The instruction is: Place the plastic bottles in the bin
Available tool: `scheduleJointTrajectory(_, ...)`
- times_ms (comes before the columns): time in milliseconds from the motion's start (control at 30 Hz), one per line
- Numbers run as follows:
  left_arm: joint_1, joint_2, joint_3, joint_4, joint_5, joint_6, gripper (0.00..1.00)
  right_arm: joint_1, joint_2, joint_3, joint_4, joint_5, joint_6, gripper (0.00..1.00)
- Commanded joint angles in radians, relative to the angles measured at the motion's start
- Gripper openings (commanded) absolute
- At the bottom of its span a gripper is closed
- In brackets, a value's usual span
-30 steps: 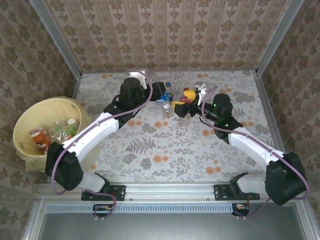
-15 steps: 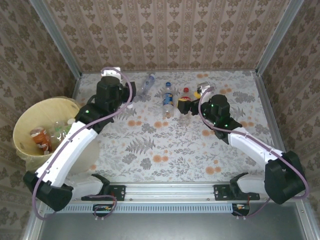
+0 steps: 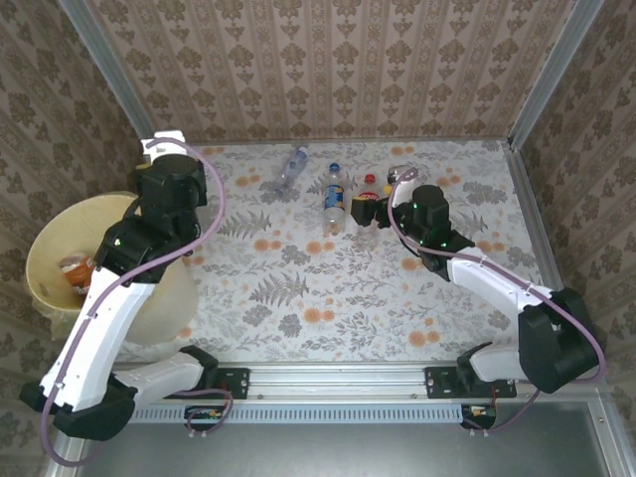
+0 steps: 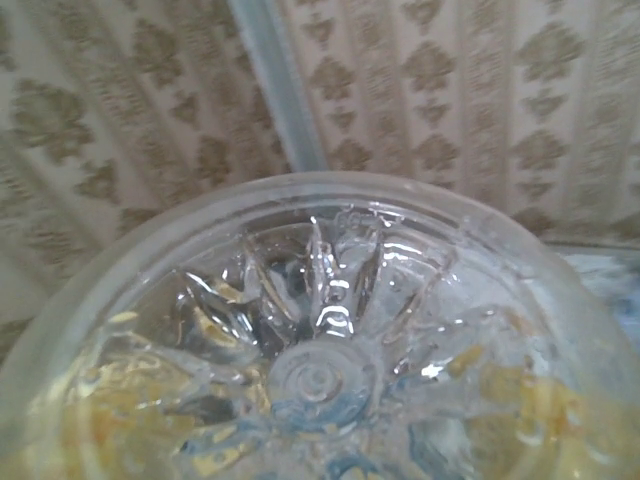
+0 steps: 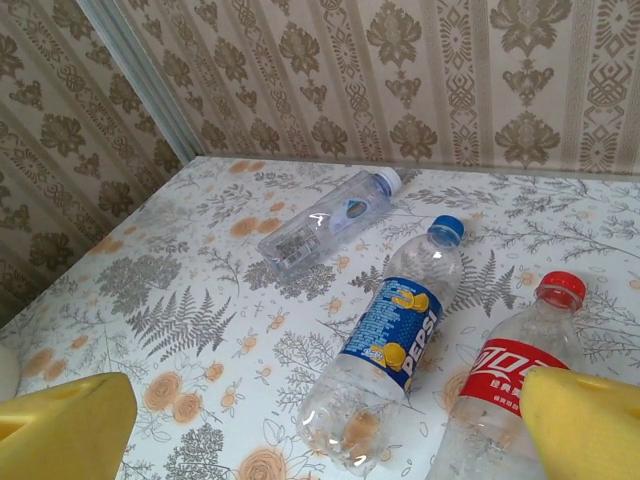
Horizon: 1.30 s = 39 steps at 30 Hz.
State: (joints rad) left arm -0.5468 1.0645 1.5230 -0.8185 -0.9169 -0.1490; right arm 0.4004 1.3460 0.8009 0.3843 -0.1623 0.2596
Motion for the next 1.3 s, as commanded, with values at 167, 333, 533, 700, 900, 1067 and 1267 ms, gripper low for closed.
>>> scheduleJointTrajectory(167,0.314,-0.085,0.001,-0.224,0.031,-0.157,0.65,0.003,0.021,0.057,-0.006,-0.002,0.039,1.00)
scheduleJointTrajectory(333,0.530,-0.136,-0.065,-0.246,0.154,-0.177,0.64,0.004,0.020,0.075,-0.026,-0.013,0.044,1.00)
scheduleJointTrajectory(533,0.765,-0.141,-0.118,-0.243,0.348,-0.182,0.64,0.004,0.022,0.085,-0.029,-0.019,0.045,1.00)
scheduleJointTrajectory(700,0.830,-0.130,-0.139,-0.275,0.397,-0.226,0.70,0.004,0.018,0.085,-0.036,-0.025,0.055,1.00)
scheduleJointTrajectory(900,0.838,-0.134,-0.126,-0.298,0.391,-0.245,0.93,0.004,0.013,0.081,-0.050,-0.017,0.048,1.00)
scheduleJointTrajectory(1067,0.837,-0.143,-0.129,-0.282,0.442,-0.242,0.97,0.004,0.020,0.084,-0.056,-0.009,0.065,1.00)
scheduleJointTrajectory(1267,0.828,-0.160,-0.142,-0.228,0.566,-0.238,0.99,0.004,0.038,0.117,-0.134,0.067,0.110,1.00)
